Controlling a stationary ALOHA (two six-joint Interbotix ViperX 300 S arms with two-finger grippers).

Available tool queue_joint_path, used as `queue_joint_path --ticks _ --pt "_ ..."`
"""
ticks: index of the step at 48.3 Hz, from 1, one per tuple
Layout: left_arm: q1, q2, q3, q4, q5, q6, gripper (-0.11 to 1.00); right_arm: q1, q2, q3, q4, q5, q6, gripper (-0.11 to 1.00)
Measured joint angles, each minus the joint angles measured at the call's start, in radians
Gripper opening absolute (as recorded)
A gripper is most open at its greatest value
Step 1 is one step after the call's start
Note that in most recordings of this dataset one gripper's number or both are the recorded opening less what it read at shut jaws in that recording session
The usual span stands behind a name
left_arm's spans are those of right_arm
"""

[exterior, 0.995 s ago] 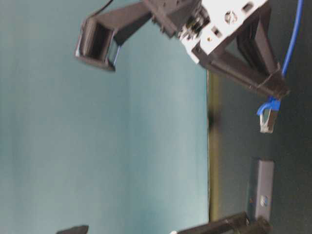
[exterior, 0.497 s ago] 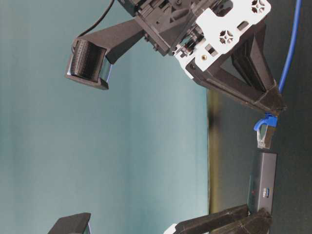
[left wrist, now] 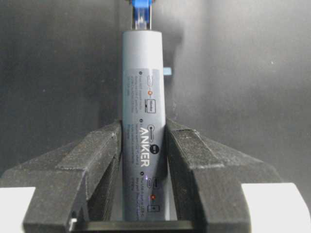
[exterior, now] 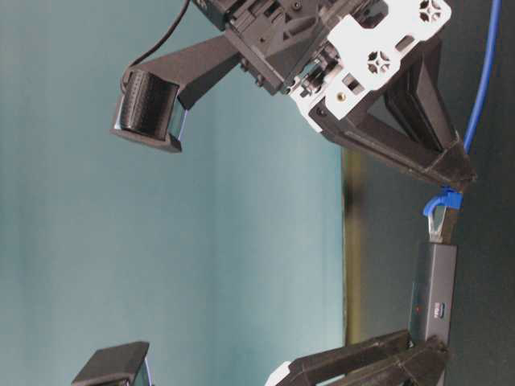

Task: Insert the LAN cable into the hub.
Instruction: 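Push the blue plug with the right gripper into the hub's port, then hold the plug pressed into the hub with both grippers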

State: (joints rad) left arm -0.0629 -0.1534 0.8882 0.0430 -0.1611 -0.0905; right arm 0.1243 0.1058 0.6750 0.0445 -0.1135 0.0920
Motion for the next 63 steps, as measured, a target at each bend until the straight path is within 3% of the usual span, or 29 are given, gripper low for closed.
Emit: queue_joint_path --ticks 21,42,63 --pt "0.002 0.018 -0.028 0.000 0.035 0.009 0.28 0.002 0.008 -0.012 -0.002 0.017 -0.003 0.10" --pt "0.005 0.066 -0.130 0.000 0.198 0.078 0.28 0.005 0.035 -0.069 -0.003 0.132 -0.034 0.10" --pt "0.012 0.078 -0.167 0.000 0.290 0.087 0.28 -0.003 0.048 -0.103 -0.003 0.166 -0.048 0.10"
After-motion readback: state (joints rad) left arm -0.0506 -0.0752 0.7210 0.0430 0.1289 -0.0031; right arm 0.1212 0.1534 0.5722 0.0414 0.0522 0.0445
